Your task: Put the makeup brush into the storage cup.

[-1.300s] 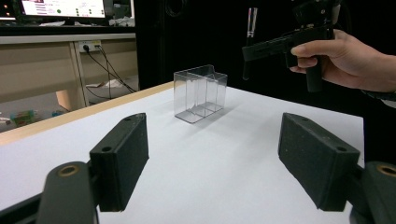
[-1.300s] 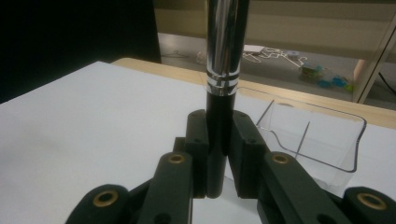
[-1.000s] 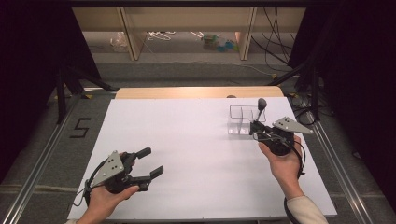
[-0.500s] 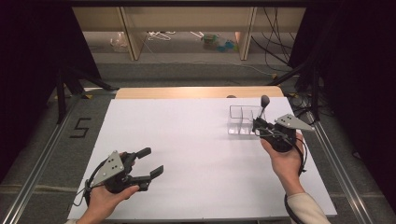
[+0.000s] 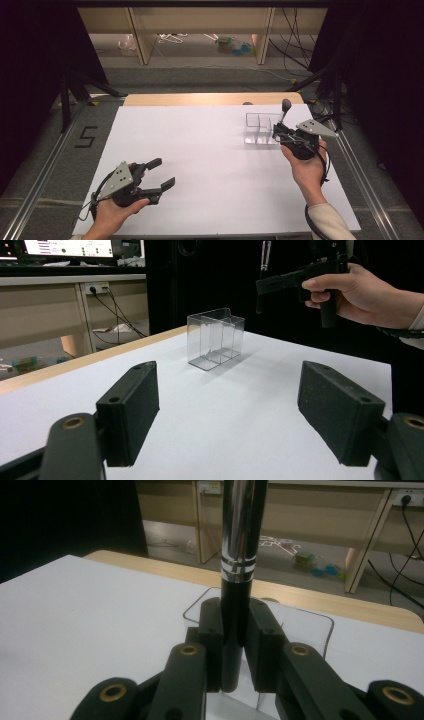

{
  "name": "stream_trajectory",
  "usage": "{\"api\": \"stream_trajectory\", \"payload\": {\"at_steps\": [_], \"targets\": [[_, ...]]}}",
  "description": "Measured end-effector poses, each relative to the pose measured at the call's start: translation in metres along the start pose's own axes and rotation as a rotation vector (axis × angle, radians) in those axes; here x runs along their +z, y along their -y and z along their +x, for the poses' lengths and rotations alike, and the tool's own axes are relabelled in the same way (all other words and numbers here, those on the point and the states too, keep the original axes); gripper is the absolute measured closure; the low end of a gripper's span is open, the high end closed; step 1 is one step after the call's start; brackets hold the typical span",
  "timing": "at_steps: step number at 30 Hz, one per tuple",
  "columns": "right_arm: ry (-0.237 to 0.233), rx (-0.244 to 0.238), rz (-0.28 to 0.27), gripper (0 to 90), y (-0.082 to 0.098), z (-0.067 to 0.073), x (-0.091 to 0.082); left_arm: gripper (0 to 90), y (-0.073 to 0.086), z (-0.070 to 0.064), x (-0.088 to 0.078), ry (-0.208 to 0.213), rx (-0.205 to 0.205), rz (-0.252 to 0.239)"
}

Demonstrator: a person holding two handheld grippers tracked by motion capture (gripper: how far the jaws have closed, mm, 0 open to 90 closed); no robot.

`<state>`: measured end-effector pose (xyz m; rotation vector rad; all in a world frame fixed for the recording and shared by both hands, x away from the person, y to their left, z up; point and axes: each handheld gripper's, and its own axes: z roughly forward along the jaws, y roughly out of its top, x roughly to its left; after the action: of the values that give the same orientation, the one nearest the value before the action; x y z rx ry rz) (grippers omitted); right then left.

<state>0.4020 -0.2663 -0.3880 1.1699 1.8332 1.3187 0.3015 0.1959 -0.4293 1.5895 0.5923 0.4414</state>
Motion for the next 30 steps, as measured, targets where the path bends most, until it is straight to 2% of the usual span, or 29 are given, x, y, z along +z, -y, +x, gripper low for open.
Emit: {"api": "stream_trajectory", "payload": {"at_steps": [1,7,13,18,20,22,30], "targets": [[0.000,0.011,0.006,79.4,-0.0004,0.0003,-0.0002,24.6,0.0001,0.0000,0.0001,0.001,0.000,0.000],[0.008,0.005,-0.014,79.4,-0.0004,-0.0022,0.0016,24.7,0.0004,0.0002,0.0004,0.002,0.000,0.001],[0.009,0.009,0.003,79.4,-0.0018,-0.0036,0.0015,24.7,0.0006,0.0003,0.0006,0.002,0.001,0.004],[0.014,0.005,-0.013,79.4,-0.0024,-0.0052,0.0031,24.8,0.0010,-0.0002,0.0007,-0.003,-0.010,0.006],[0.011,0.020,-0.004,79.4,-0.0030,-0.0047,0.0027,24.8,0.0010,-0.0002,0.0007,-0.002,-0.009,0.006],[0.022,0.005,0.000,79.4,-0.0037,-0.0062,0.0031,24.9,0.0011,-0.0002,0.0007,-0.003,-0.010,0.007],[0.023,0.010,-0.011,79.4,-0.0046,-0.0079,0.0052,24.9,0.0012,0.0002,0.0008,-0.004,-0.008,0.008]]}}
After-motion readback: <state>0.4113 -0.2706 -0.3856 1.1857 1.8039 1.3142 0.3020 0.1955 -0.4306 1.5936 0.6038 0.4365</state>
